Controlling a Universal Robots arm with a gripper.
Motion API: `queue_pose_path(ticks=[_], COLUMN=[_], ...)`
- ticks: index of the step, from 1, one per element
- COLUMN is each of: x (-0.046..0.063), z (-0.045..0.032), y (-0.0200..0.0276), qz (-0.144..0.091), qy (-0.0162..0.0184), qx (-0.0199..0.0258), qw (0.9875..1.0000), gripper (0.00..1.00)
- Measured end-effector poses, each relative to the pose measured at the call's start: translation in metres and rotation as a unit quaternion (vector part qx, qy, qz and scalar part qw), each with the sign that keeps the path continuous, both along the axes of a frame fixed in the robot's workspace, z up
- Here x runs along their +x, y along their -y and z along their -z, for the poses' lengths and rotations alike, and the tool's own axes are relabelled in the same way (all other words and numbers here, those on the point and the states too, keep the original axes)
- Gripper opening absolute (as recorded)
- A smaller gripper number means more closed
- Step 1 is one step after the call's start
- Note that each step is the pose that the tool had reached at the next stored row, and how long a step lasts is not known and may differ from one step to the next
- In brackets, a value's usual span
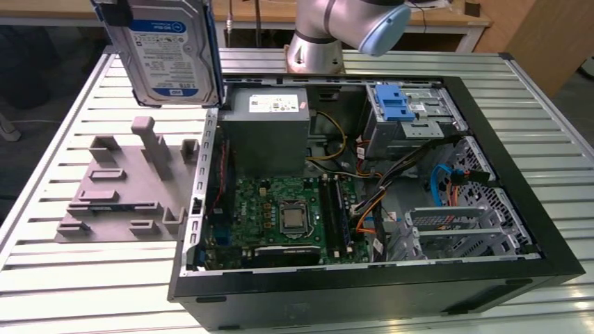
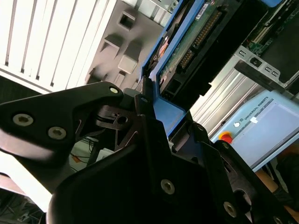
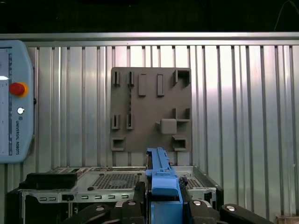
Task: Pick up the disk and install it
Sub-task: 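Pick up the disk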
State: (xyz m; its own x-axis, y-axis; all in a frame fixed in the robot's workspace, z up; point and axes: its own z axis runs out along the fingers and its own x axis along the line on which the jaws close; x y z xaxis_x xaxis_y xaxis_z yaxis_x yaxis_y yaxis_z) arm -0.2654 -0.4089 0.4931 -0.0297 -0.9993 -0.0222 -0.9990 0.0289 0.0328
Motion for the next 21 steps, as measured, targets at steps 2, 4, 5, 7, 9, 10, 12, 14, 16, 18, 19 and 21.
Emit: queue_pose_path(ticks=[2, 4, 5, 7, 9, 10, 12, 14, 16, 18, 19, 21], x=[0.003, 0.007, 0.009, 0.013, 0.020, 0.023, 0.034, 0.041, 0.046, 0.053, 0.055, 0.059], z=[0.0000, 0.0000, 0.0000, 0.0000, 0.0000, 0.0000, 0.0000, 0.0000, 0.0000, 0.0001, 0.0001, 0.0002], y=[0.0016, 0.0031, 0.0039, 0.0051, 0.0059, 0.0061, 0.0072, 0.0083, 0.0093, 0.0111, 0.0117, 0.0130], qz=[0.000, 0.000, 0.000, 0.000, 0.000, 0.000, 0.000, 0.000, 0.000, 0.000, 0.000, 0.000], qy=[-0.0001, -0.0002, -0.0003, -0.0005, -0.0009, -0.0010, -0.0012, -0.0012, -0.0013, -0.0012, -0.0012, -0.0012], qx=[0.0000, 0.0000, 0.0000, 0.0000, 0.0000, 0.0000, 0.0000, 0.0000, -0.0001, 0.0000, 0.0000, 0.0000], qw=[1.0000, 1.0000, 1.0000, 1.0000, 1.0000, 1.0000, 1.0000, 1.0000, 1.0000, 1.0000, 1.0000, 1.0000], gripper=[0.36, 0.36, 0.36, 0.36, 0.36, 0.36, 0.36, 0.36, 0.36, 0.36, 0.36, 0.36])
